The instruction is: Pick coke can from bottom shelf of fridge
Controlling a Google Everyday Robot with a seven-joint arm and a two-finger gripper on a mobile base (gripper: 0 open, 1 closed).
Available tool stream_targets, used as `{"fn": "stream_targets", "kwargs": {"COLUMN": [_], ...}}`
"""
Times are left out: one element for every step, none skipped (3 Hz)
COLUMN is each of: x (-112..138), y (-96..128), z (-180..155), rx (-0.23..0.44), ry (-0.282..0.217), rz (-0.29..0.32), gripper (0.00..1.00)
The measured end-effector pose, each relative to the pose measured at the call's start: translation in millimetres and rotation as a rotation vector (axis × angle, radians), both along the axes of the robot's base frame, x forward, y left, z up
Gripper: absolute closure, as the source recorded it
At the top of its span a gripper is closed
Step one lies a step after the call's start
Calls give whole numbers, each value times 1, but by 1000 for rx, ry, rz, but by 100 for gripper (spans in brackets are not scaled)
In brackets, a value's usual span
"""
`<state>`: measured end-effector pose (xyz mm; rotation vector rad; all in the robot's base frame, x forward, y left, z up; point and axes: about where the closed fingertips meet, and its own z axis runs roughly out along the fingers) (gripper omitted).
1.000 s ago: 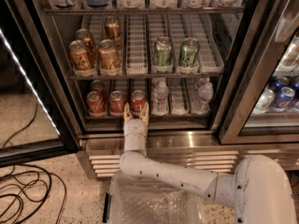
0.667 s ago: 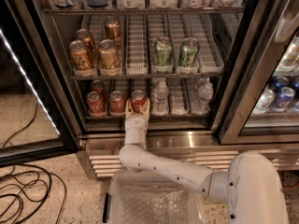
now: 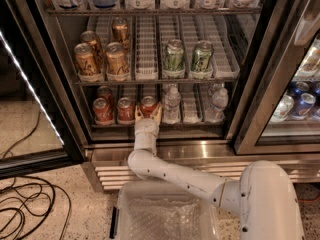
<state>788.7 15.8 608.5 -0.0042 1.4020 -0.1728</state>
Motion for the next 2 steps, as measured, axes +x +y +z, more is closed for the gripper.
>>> {"fn": "stream_targets", "kwargs": {"x": [10,7], "y": [-2,-4], "z": [0,1], "rx": [-6,6], "ry": [-1,-6], "rz": [-5,20], "gripper": [54,78]}}
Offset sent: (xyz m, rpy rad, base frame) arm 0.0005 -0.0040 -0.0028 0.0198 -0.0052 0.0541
